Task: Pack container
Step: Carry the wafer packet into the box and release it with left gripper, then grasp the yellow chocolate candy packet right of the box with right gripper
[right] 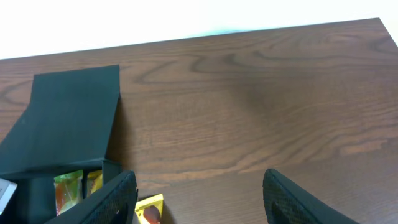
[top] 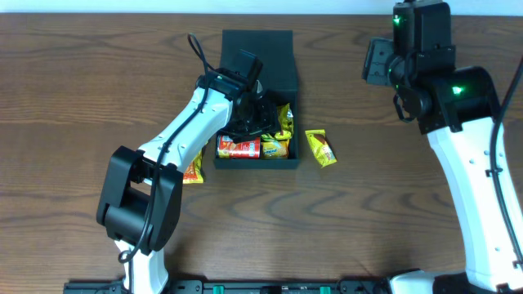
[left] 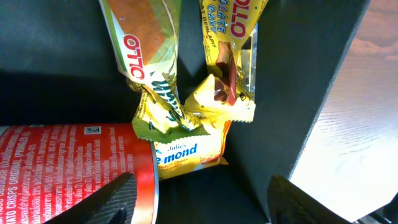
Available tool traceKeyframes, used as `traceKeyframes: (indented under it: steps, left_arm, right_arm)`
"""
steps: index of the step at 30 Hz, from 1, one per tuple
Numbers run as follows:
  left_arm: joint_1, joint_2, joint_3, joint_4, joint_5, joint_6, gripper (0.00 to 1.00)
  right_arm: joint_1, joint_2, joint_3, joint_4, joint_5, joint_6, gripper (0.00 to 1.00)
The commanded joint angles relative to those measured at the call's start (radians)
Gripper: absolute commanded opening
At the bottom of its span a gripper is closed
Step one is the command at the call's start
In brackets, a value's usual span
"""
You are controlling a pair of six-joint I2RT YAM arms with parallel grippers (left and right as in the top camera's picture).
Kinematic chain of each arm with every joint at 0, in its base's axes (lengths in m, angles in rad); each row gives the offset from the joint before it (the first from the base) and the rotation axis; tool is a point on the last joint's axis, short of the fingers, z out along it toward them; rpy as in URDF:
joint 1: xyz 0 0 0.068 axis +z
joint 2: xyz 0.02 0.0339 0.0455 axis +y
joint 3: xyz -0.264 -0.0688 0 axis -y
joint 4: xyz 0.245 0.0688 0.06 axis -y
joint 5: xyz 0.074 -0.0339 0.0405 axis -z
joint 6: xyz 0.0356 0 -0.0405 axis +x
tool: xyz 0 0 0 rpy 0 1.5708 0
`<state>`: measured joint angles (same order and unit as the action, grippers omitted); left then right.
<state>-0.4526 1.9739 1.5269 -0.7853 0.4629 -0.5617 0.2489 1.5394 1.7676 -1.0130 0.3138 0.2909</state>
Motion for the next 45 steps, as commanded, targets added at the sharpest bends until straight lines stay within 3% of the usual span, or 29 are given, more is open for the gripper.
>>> traceKeyframes:
  steps: [1,6,15,16,20,26,29,34,45]
  left_arm:
    - [0.001,0.0,0.019,-0.015,-0.048,0.024,0.66]
    - [0.001,0.0,0.084,-0.063,-0.17,0.087,0.64]
    - [0.008,-0.007,0.281,-0.217,-0.398,0.132,0.21]
    - [0.015,-0.016,0.302,-0.246,-0.405,0.132,0.2]
    - [0.079,-0.109,0.32,-0.312,-0.451,0.134,0.31]
    - [0.196,-0.248,0.32,-0.376,-0.518,0.169,0.31]
    - [0.251,-0.308,0.32,-0.393,-0.518,0.174,0.32]
    - [0.297,-0.355,0.32,-0.415,-0.518,0.182,0.44]
    - [0.295,-0.352,0.318,-0.434,-0.518,0.182,0.49]
  right_arm:
    - [-0.01,-0.01,0.01,-0.002,0.012,-0.024,0.66]
    - [-0.01,-0.01,0.01,-0.001,0.012,-0.024,0.66]
    - [-0.01,-0.002,-0.067,-0.002,-0.008,-0.1,0.56]
    - [-0.01,-0.002,-0.099,-0.002,-0.022,-0.105,0.54]
    - [-0.01,-0.002,-0.245,0.008,-0.126,-0.105,0.54]
    - [-0.007,-0.002,-0.446,0.086,-0.251,-0.105,0.56]
    - [0.009,-0.002,-0.554,0.169,-0.288,-0.105,0.58]
    - [0.054,0.014,-0.727,0.341,-0.31,-0.096,0.59]
    - [0.114,0.189,-0.758,0.475,-0.281,-0.048,0.49]
